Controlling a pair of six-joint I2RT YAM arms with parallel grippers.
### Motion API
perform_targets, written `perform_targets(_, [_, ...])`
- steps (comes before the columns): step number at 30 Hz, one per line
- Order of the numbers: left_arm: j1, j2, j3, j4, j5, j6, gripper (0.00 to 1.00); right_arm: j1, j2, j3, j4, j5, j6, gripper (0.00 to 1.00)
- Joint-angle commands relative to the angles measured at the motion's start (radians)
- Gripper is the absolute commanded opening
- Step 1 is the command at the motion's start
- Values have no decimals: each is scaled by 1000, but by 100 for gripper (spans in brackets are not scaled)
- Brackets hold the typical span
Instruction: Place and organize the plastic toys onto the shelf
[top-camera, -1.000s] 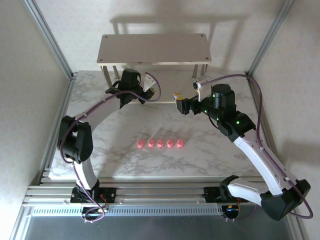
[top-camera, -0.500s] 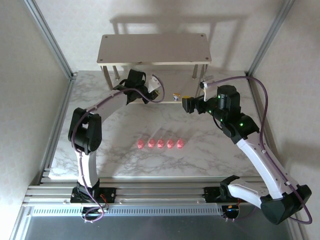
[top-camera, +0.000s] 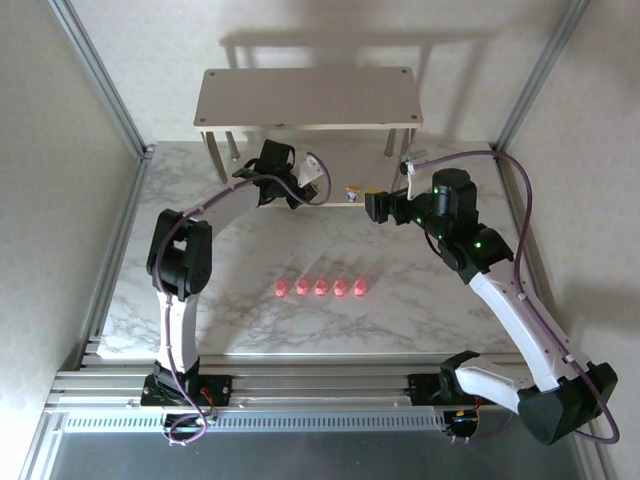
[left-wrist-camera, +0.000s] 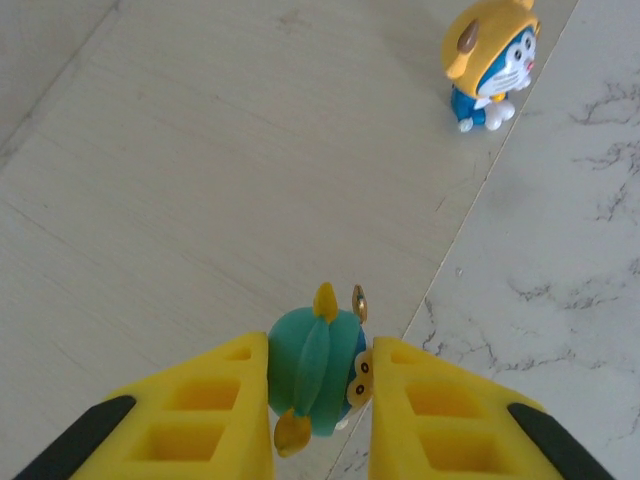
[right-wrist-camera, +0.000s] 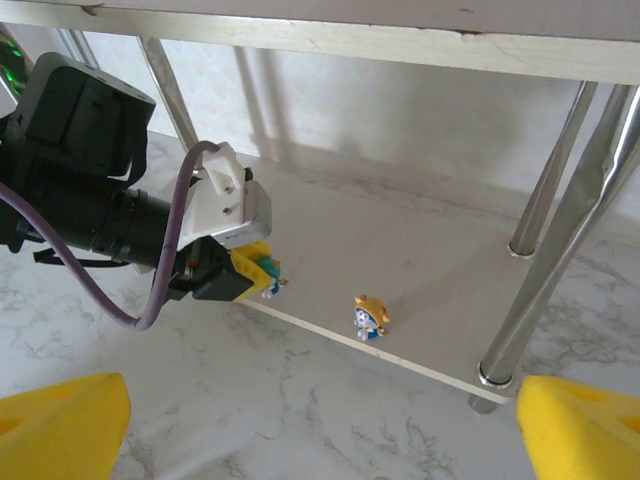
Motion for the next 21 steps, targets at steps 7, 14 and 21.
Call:
perform_targets(7, [17, 41, 60, -26, 12, 13, 24, -19, 29, -11, 51, -10, 20, 99])
perform_targets(14, [32, 41, 59, -22, 10, 14, 24, -23, 50, -11, 62, -22, 29, 99])
perform_targets(21, [42, 49, 50, 10, 6, 10, 24, -24, 66, -8, 66, -28, 34, 99])
